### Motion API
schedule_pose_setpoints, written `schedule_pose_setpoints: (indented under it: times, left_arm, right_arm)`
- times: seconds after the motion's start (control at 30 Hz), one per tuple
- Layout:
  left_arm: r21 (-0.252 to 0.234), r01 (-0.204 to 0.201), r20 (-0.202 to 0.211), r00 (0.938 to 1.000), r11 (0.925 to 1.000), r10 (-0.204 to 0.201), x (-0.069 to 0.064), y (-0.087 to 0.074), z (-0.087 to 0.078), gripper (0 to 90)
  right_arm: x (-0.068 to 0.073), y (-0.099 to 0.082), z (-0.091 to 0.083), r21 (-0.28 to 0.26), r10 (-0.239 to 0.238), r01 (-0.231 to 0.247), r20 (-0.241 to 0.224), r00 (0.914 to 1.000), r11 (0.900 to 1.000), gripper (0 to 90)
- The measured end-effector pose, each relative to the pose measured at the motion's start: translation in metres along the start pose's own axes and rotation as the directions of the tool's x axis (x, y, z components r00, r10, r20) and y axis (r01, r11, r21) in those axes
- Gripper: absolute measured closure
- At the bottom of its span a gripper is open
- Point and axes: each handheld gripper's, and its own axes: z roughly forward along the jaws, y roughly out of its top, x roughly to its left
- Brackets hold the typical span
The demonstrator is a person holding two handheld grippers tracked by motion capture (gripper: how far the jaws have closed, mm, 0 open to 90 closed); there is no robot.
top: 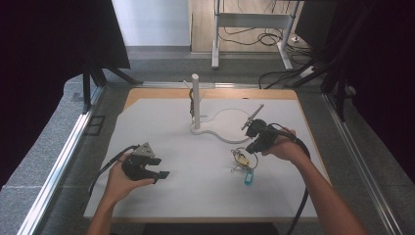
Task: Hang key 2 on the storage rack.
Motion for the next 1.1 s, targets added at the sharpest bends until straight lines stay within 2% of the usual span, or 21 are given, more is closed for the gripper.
schedule_pose_setpoints:
  times: [0.6, 0.93, 1.1]
  left_arm:
    - [0.008, -0.005, 0.002, 1.0000, 1.0000, 0.005, 0.001, 0.000, 0.000, 38.7]
    - [0.014, 0.001, 0.005, 1.0000, 0.9999, -0.001, 0.001, 0.000, 0.000, 38.5]
    - [0.014, 0.000, 0.004, 1.0000, 0.9999, 0.000, 0.001, 0.000, -0.001, 38.5]
  right_arm:
    - [-0.004, 0.022, -0.024, 0.002, -0.020, 0.020, 0.068, 0.9975, 0.9998, 87.5]
    - [-0.004, 0.035, -0.042, -0.025, -0.036, 0.038, 0.087, 0.9955, 0.9990, 87.5]
    - [-0.005, 0.041, -0.049, -0.043, -0.028, 0.032, 0.092, 0.9954, 0.9986, 87.5]
